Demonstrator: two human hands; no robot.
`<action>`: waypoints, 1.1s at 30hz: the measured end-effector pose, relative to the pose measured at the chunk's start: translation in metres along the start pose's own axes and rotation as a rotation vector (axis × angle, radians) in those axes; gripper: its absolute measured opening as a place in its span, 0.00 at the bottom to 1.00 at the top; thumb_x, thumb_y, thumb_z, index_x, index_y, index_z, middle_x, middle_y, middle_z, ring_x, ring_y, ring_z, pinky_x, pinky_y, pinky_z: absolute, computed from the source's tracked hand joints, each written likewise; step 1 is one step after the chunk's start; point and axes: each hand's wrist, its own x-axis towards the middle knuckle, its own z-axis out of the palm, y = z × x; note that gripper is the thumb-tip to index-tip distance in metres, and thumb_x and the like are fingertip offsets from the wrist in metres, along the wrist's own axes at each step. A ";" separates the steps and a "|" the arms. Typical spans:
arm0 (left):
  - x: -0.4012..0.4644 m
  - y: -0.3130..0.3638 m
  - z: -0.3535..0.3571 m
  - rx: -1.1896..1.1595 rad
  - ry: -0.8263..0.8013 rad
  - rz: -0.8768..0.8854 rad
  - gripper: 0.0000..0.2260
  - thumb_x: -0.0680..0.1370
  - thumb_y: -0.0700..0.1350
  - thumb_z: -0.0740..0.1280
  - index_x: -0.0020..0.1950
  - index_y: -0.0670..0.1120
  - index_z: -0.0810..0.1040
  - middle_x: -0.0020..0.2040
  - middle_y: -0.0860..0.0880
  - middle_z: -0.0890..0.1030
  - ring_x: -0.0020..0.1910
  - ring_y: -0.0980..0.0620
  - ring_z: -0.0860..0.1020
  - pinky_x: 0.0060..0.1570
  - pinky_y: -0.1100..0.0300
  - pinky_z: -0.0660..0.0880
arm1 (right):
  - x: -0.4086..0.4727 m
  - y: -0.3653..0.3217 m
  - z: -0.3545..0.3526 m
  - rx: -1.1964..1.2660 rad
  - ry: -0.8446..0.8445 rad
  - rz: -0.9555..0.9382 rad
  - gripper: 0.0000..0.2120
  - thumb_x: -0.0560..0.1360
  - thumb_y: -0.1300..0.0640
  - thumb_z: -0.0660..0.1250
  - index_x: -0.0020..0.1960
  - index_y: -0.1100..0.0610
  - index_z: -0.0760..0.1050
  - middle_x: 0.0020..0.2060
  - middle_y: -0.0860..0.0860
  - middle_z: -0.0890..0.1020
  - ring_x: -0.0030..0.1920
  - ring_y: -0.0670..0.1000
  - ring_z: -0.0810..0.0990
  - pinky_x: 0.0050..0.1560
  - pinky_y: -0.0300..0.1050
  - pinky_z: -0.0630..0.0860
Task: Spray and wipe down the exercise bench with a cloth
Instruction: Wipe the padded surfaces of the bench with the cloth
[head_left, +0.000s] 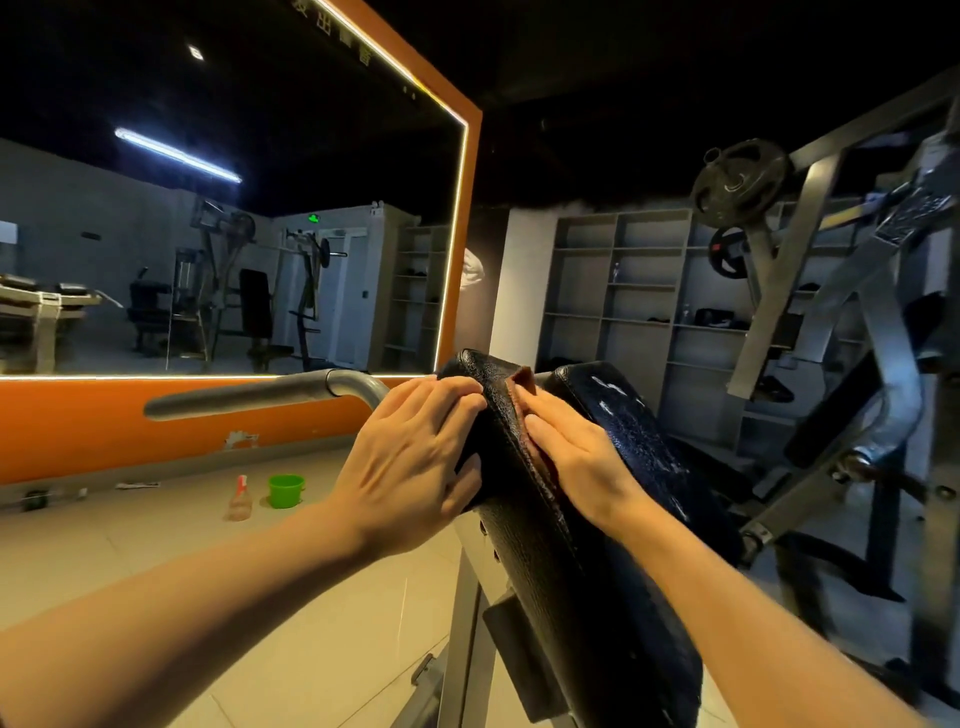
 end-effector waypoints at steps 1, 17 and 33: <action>0.000 0.001 -0.001 0.011 -0.010 0.009 0.21 0.76 0.53 0.58 0.62 0.42 0.75 0.62 0.43 0.76 0.59 0.46 0.74 0.64 0.54 0.65 | 0.007 0.009 -0.006 -0.071 0.029 0.072 0.17 0.83 0.57 0.55 0.70 0.54 0.72 0.62 0.47 0.76 0.60 0.43 0.72 0.62 0.37 0.64; -0.026 0.049 -0.003 0.022 -0.037 0.198 0.29 0.65 0.50 0.77 0.63 0.43 0.76 0.58 0.43 0.80 0.56 0.46 0.79 0.64 0.51 0.70 | -0.072 0.007 0.005 0.020 0.011 0.024 0.19 0.84 0.55 0.54 0.74 0.49 0.63 0.66 0.35 0.67 0.67 0.32 0.64 0.65 0.27 0.59; -0.056 0.088 0.005 0.048 -0.078 0.163 0.39 0.59 0.58 0.80 0.65 0.41 0.76 0.61 0.42 0.78 0.61 0.43 0.77 0.65 0.50 0.64 | -0.082 0.035 -0.009 -0.154 0.147 0.269 0.17 0.83 0.59 0.56 0.71 0.57 0.70 0.67 0.53 0.74 0.66 0.50 0.72 0.65 0.41 0.65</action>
